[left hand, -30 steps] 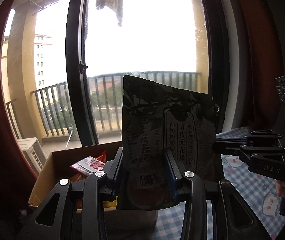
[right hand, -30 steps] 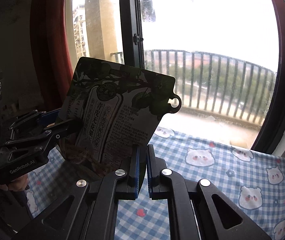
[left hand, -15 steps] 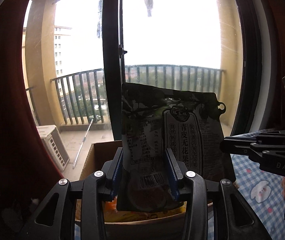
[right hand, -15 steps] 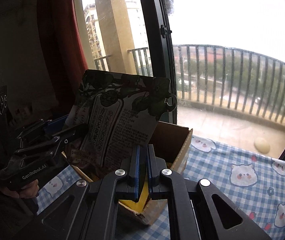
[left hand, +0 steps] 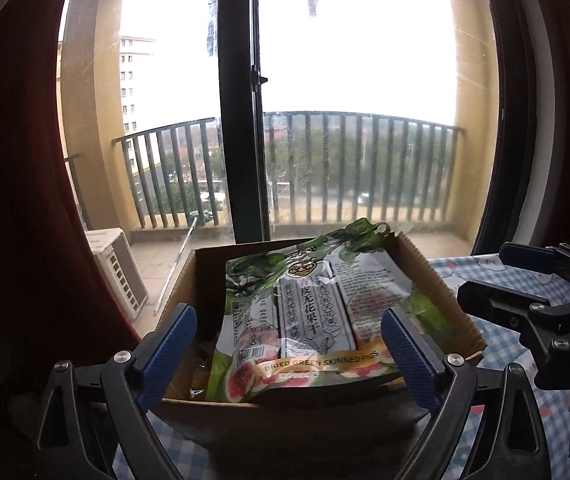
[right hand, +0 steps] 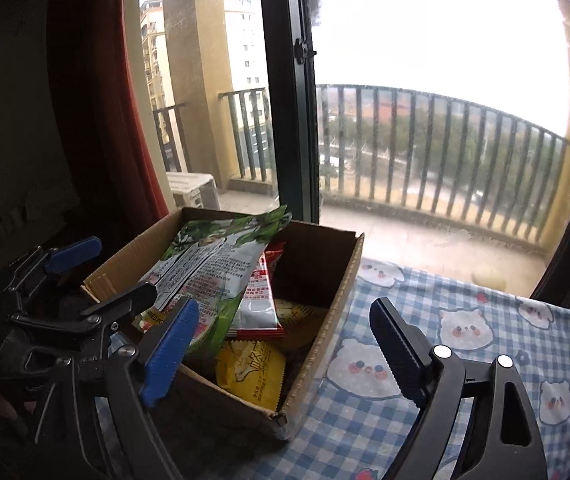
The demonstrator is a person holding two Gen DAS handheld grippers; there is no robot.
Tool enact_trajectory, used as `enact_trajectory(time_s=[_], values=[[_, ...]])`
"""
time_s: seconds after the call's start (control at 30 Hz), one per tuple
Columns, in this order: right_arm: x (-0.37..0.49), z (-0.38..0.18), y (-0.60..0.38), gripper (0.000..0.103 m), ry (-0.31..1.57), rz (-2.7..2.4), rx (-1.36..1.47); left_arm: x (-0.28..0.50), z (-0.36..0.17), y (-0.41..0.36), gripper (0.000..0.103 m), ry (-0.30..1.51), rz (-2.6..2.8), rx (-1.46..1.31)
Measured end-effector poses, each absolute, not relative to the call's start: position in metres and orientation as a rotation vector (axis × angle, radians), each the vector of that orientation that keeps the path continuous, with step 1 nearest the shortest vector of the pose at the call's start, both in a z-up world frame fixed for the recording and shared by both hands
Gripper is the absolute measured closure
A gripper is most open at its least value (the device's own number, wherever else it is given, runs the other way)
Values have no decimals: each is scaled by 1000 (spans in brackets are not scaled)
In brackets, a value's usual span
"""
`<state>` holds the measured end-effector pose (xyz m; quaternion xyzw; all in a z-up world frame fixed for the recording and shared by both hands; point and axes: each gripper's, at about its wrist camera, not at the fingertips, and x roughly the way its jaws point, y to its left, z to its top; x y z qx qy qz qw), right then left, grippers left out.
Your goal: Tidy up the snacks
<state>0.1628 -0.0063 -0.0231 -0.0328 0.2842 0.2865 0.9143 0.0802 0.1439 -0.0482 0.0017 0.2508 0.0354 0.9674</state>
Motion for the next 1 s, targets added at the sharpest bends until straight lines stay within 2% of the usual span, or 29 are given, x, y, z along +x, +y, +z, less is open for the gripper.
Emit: enact_trajectory(time_s=[0.17, 0.3, 0.67, 1.0], values=[[121, -9, -44, 12, 526, 506, -39, 47, -38, 108, 0, 465, 36, -22], [87, -4, -84, 2, 483, 405, -3, 17, -36, 68, 0, 437, 4, -33], [0, -22, -182, 0, 420, 140, 52, -39, -58, -22, 0, 434, -12, -36], [-34, -46, -220, 0, 404, 74, 81, -72, -74, -59, 0, 428, -13, -34]])
